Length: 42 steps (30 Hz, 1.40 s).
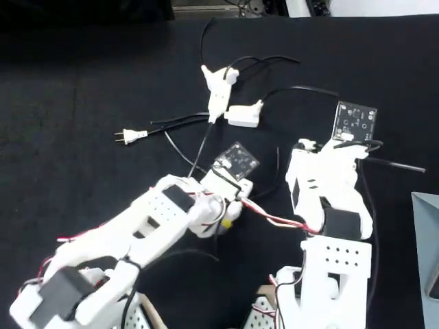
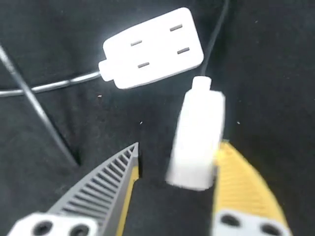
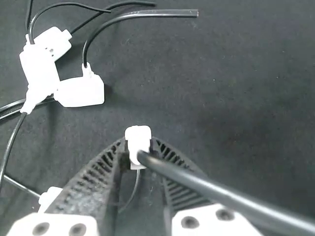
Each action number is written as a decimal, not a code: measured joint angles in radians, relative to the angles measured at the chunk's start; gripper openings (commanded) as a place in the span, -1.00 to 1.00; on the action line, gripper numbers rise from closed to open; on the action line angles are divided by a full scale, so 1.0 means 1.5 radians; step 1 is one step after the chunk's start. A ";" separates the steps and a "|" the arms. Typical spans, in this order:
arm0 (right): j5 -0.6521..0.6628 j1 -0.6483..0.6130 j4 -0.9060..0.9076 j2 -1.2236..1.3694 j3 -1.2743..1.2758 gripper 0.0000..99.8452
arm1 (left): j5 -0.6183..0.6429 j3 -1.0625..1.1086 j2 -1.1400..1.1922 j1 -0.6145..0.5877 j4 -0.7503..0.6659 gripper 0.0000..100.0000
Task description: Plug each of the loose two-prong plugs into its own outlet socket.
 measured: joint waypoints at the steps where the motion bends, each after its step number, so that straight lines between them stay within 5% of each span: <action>1: 0.000 0.000 0.000 0.000 0.000 -0.98 | 0.000 0.000 0.012 0.000 -0.012 -0.83; 8: 0.000 0.000 0.000 0.000 0.000 -0.98 | 0.000 -0.001 0.006 0.006 -0.009 -0.90; 20: 0.000 0.000 0.000 0.000 0.009 -0.98 | -0.013 0.007 -0.288 -0.021 0.234 -0.81; 33: 0.000 -0.042 0.026 0.000 0.011 -0.98 | -0.097 0.245 -0.367 -0.168 0.140 -0.75; 42: 0.000 -0.120 0.063 0.000 0.011 -0.98 | -0.118 0.225 -0.376 -0.280 0.162 -0.52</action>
